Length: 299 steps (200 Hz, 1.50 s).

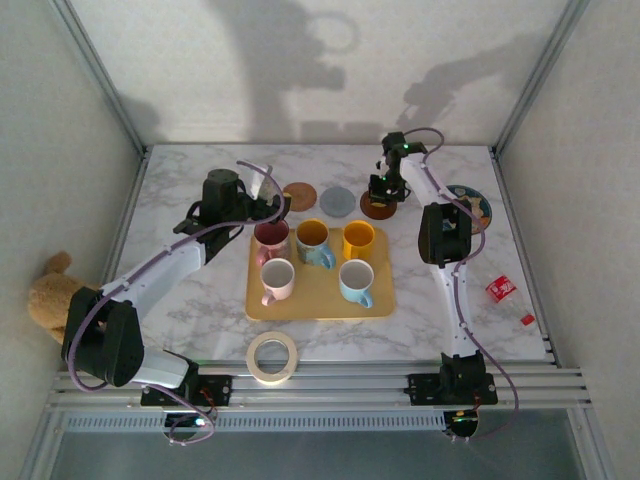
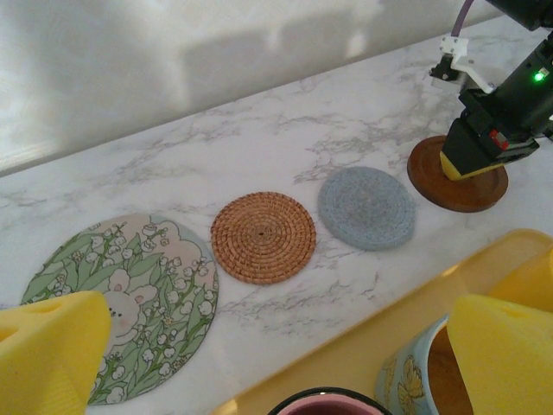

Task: Place the cup by the coaster

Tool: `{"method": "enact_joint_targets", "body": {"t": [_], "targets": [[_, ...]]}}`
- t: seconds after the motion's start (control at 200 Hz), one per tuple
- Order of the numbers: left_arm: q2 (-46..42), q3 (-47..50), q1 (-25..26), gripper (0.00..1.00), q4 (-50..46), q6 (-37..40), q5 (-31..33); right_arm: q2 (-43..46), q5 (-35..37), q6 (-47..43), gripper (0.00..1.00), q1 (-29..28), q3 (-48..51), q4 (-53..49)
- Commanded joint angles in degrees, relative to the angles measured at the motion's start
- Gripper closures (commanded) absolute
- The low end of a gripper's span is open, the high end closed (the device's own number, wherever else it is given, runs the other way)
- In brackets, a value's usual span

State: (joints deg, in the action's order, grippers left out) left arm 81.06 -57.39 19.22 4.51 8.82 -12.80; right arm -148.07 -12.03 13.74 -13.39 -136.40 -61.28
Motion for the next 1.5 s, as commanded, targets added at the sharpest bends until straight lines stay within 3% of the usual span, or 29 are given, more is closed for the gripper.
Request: {"method": "enact_joint_targets", "body": {"t": [0.0, 0.591, 1.056, 1.262, 1.387, 1.492], "targets": [[-0.3, 0.6, -0.7, 0.00, 1.4, 0.7, -0.8, -0.9, 0.2, 0.7, 1.00, -0.7, 0.6, -1.3], [-1.7, -1.6, -2.0, 0.00, 2.4, 0.9, -4.0, 9.2, 7.6, -2.6, 1.00, -0.7, -3.5, -2.9], [-4.3, -4.4, -6.2, 0.00, -5.4, 0.7, -10.0, 28.0, 18.7, -2.5, 0.98, -0.4, 13.4, -4.0], [-5.8, -1.4, -6.2, 0.00, -4.7, 0.0, -13.1, 32.1, 21.5, -2.1, 0.77, 1.9, 21.8, -3.7], [-6.5, 0.9, -6.2, 0.00, -3.6, -0.4, -13.7, 32.0, 21.5, -2.2, 0.57, 4.4, 25.0, -2.4], [-6.8, 2.6, -6.2, 0.00, -2.4, -0.8, -14.2, 29.2, 20.9, -2.7, 0.52, 6.7, 24.8, -2.1]]}}
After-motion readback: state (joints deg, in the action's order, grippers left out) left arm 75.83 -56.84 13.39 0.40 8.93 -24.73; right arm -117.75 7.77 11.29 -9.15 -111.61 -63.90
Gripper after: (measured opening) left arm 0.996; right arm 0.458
